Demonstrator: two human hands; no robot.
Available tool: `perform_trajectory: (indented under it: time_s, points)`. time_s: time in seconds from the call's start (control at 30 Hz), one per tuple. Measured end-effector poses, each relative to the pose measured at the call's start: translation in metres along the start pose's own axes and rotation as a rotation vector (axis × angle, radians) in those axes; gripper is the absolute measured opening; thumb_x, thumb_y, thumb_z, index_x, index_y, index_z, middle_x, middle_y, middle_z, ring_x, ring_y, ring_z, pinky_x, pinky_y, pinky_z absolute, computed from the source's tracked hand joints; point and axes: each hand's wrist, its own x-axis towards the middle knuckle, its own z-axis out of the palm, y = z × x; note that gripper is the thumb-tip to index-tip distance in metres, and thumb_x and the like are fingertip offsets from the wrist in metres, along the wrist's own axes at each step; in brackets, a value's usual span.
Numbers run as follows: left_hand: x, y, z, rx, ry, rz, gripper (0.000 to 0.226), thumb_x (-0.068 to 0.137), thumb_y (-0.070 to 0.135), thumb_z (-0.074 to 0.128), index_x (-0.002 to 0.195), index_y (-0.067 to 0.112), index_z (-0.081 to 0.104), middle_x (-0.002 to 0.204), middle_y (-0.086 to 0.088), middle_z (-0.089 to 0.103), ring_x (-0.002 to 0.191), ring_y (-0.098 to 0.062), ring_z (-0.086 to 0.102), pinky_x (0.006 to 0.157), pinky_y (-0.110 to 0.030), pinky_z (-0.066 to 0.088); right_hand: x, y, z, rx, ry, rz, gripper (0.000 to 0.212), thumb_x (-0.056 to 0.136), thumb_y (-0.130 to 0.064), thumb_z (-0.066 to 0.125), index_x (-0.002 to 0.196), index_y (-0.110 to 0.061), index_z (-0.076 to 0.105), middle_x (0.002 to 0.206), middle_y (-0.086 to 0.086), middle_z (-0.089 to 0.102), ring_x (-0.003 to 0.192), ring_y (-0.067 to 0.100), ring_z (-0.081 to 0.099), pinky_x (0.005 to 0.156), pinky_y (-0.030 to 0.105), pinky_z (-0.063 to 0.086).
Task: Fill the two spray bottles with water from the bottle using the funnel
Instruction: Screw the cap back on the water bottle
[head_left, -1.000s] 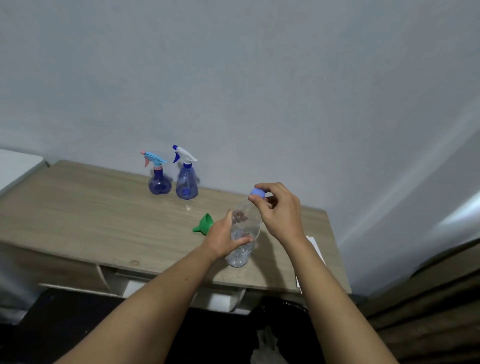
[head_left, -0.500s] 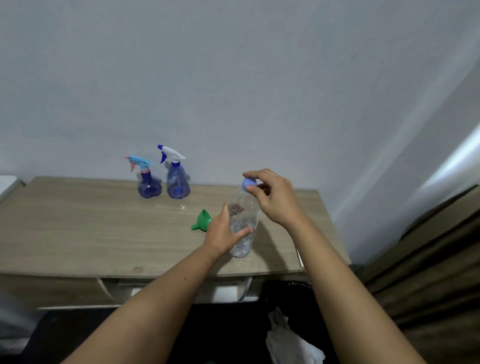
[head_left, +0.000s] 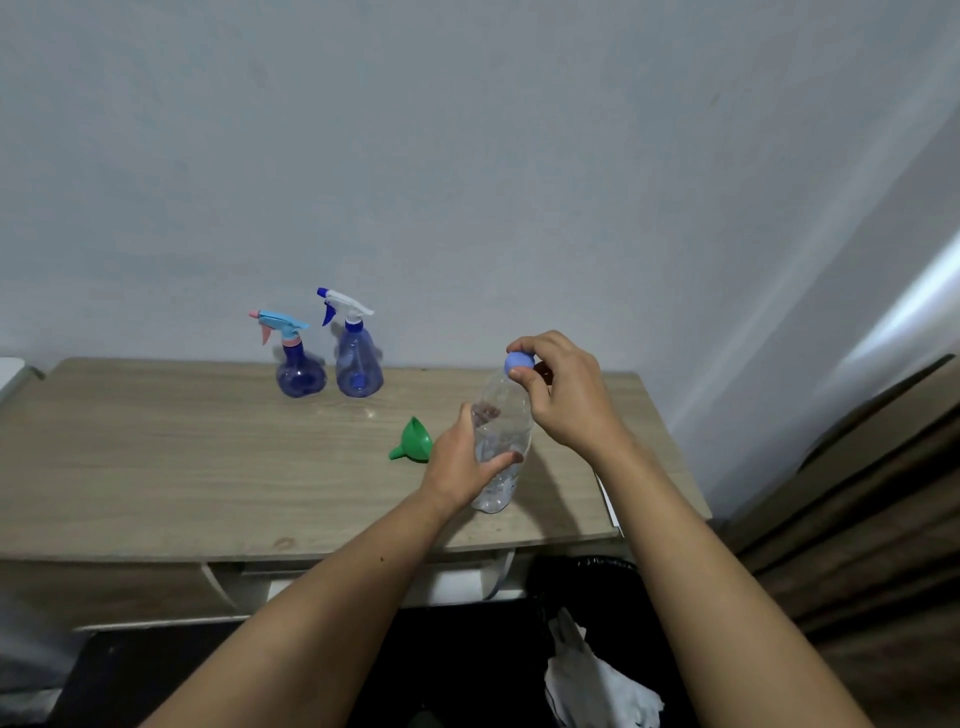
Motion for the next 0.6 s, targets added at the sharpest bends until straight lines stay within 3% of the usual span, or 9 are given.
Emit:
perform_trajectory:
  time_s: [0.17, 0.3, 0.47, 0.6]
  points:
    - [-0.003, 0.001, 0.005, -0.001, -0.013, 0.002, 0.078, 0.076, 0.045, 0.095, 0.136, 0.020, 0.052, 0.135, 0.006, 0.068, 0.124, -0.021, 0.066, 0.104, -0.038, 0.053, -0.007, 0.006, 0.000, 0.042, 0.020, 0.059, 0.024, 0.101, -0.018, 0.068, 0.124, -0.016, 0.072, 0.120, -0.004, 0.070, 0.089, 0.012, 0.067, 0.086, 0.021, 0.053]
    - [0.001, 0.003, 0.002, -0.013, -0.034, -0.007, 0.081, 0.072, 0.050, 0.096, 0.135, 0.024, 0.051, 0.137, 0.008, 0.066, 0.127, -0.020, 0.065, 0.105, -0.041, 0.053, -0.005, 0.007, -0.008, 0.140, 0.006, 0.147, 0.027, 0.100, -0.020, 0.070, 0.127, -0.020, 0.073, 0.120, -0.009, 0.070, 0.097, 0.001, 0.067, 0.084, 0.011, 0.050]
    - [0.006, -0.001, 0.003, -0.058, -0.041, -0.015, 0.083, 0.071, 0.047, 0.097, 0.137, 0.023, 0.053, 0.136, 0.007, 0.065, 0.127, -0.019, 0.063, 0.105, -0.040, 0.052, -0.008, 0.006, -0.003, 0.197, 0.054, 0.225, 0.038, 0.094, -0.023, 0.077, 0.131, -0.024, 0.069, 0.125, -0.013, 0.068, 0.106, 0.003, 0.067, 0.091, 0.028, 0.058]
    - [0.004, -0.009, 0.007, -0.100, -0.050, -0.050, 0.091, 0.067, 0.053, 0.098, 0.139, 0.025, 0.050, 0.137, 0.012, 0.062, 0.130, -0.014, 0.060, 0.106, -0.036, 0.050, -0.016, 0.010, 0.006, 0.206, 0.060, 0.253, 0.058, 0.087, -0.028, 0.083, 0.140, -0.031, 0.059, 0.130, -0.015, 0.061, 0.114, 0.006, 0.060, 0.093, 0.029, 0.054]
